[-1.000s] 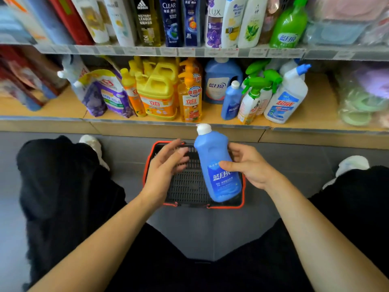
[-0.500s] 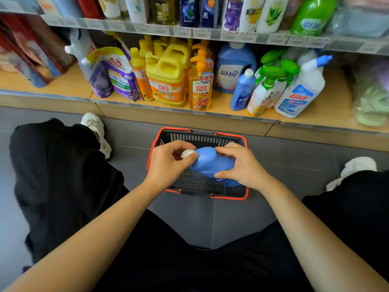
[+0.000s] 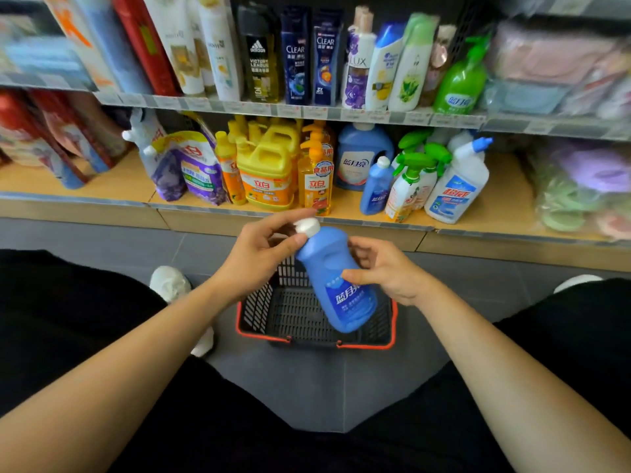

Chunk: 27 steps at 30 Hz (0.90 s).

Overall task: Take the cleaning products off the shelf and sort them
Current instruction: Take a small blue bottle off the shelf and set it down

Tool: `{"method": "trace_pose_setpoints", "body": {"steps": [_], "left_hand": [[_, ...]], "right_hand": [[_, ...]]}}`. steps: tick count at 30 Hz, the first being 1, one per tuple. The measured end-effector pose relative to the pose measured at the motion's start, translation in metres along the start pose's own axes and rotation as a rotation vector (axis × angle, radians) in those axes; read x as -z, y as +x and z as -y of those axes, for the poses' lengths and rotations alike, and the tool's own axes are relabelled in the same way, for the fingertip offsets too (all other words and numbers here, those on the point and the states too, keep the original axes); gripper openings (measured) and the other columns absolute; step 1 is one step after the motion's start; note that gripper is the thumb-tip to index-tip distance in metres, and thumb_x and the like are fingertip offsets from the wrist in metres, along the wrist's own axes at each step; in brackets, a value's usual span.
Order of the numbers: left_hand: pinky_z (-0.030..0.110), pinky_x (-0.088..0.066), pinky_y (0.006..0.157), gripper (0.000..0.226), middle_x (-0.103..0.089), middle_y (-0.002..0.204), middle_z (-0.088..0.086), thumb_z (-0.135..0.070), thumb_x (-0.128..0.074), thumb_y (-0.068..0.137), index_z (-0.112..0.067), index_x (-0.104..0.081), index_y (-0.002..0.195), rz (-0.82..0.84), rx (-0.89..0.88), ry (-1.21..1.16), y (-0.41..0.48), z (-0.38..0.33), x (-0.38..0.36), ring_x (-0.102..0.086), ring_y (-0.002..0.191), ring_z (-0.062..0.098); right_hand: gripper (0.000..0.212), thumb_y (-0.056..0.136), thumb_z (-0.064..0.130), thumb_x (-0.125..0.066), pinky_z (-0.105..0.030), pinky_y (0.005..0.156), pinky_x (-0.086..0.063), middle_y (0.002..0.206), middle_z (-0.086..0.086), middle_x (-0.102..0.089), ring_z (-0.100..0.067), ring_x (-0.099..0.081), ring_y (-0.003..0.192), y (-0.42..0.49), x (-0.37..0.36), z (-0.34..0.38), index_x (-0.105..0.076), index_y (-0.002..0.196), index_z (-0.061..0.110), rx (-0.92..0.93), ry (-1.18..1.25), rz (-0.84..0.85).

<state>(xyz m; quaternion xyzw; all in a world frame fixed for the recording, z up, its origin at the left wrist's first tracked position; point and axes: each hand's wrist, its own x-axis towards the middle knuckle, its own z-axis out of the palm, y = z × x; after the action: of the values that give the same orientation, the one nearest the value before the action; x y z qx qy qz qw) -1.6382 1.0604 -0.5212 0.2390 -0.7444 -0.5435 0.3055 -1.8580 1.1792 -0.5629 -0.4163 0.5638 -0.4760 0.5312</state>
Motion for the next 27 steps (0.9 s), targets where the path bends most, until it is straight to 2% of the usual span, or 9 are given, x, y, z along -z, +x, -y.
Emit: {"method": "trace_pose_setpoints", "body": {"steps": [5,7,10,12,15,18,22,24,27], "left_hand": [[0.025,-0.054,0.09,0.037,-0.073,0.118,0.005,-0.011,-0.058,0.096,-0.007,-0.058,0.133,0.059,0.053,-0.283,0.012,-0.014,0.001,-0.066,0.11,0.014],[0.032,-0.055,0.09,0.041,-0.07,0.122,0.009,-0.015,-0.057,0.094,-0.009,-0.056,0.134,0.056,0.099,-0.386,0.018,-0.015,0.001,-0.065,0.112,0.018],[0.035,-0.058,0.078,0.041,-0.071,0.117,0.005,-0.019,-0.059,0.093,-0.015,-0.059,0.134,0.04,0.182,-0.472,0.028,-0.011,0.002,-0.066,0.104,0.018],[0.031,-0.06,0.072,0.035,-0.075,0.109,0.004,-0.014,-0.06,0.096,-0.01,-0.062,0.131,0.004,0.186,-0.458,0.038,-0.009,0.005,-0.069,0.098,0.015],[0.024,-0.059,0.075,0.024,-0.078,0.097,0.001,-0.006,-0.061,0.097,-0.009,-0.068,0.119,-0.04,0.159,-0.375,0.053,-0.008,0.004,-0.071,0.091,0.012],[0.02,-0.057,0.065,0.017,-0.078,0.085,-0.001,-0.007,-0.064,0.096,-0.011,-0.069,0.112,-0.098,0.206,-0.351,0.064,-0.004,-0.004,-0.072,0.081,0.008],[0.028,-0.061,0.068,0.024,-0.078,0.098,0.003,-0.01,-0.068,0.095,-0.007,-0.069,0.119,-0.17,0.177,-0.25,0.079,0.002,-0.008,-0.074,0.091,0.013],[0.033,-0.062,0.078,0.028,-0.077,0.105,0.011,-0.01,-0.069,0.094,-0.005,-0.069,0.122,-0.123,0.129,-0.169,0.088,0.002,-0.007,-0.072,0.098,0.017],[0.025,-0.058,0.087,0.028,-0.074,0.109,0.013,-0.008,-0.066,0.096,-0.007,-0.068,0.124,-0.012,0.028,-0.036,0.102,0.008,-0.002,-0.066,0.097,0.009]], "right_hand": [[0.094,0.065,0.028,-0.092,-0.039,0.1,-0.052,0.136,-0.022,-0.059,-0.029,-0.061,0.12,-0.003,-0.009,0.022,-0.047,0.143,0.001,-0.042,0.209,0.159],[0.093,0.066,0.032,-0.091,-0.038,0.099,-0.053,0.135,-0.021,-0.061,-0.029,-0.061,0.119,-0.001,-0.011,0.03,-0.048,0.143,0.001,-0.044,0.217,0.189],[0.091,0.067,0.036,-0.091,-0.041,0.103,-0.051,0.136,-0.022,-0.06,-0.03,-0.06,0.121,0.003,-0.013,0.037,-0.05,0.141,0.002,-0.05,0.22,0.176],[0.09,0.07,0.039,-0.088,-0.045,0.107,-0.047,0.139,-0.023,-0.058,-0.03,-0.058,0.123,0.006,-0.016,0.036,-0.049,0.142,0.002,-0.063,0.217,0.148],[0.073,0.074,0.03,-0.082,-0.044,0.104,-0.05,0.134,-0.016,-0.063,-0.027,-0.06,0.122,0.013,-0.022,0.029,-0.053,0.138,0.009,-0.085,0.141,0.064],[0.062,0.068,0.023,-0.085,-0.034,0.093,-0.056,0.118,-0.003,-0.072,-0.018,-0.067,0.109,0.029,-0.027,0.025,-0.062,0.126,0.018,-0.053,-0.043,-0.076],[0.064,0.062,0.023,-0.09,-0.025,0.085,-0.057,0.112,0.009,-0.075,-0.013,-0.07,0.105,0.048,-0.015,0.025,-0.062,0.12,0.026,0.0,-0.115,-0.177],[0.065,0.064,0.019,-0.091,-0.023,0.082,-0.055,0.112,0.008,-0.075,-0.013,-0.07,0.105,0.054,-0.004,0.025,-0.061,0.122,0.024,0.01,-0.127,-0.168],[0.062,0.065,0.013,-0.085,-0.025,0.085,-0.053,0.114,0.002,-0.074,-0.015,-0.069,0.105,0.058,0.007,0.019,-0.063,0.123,0.02,-0.031,-0.021,-0.114]]}}
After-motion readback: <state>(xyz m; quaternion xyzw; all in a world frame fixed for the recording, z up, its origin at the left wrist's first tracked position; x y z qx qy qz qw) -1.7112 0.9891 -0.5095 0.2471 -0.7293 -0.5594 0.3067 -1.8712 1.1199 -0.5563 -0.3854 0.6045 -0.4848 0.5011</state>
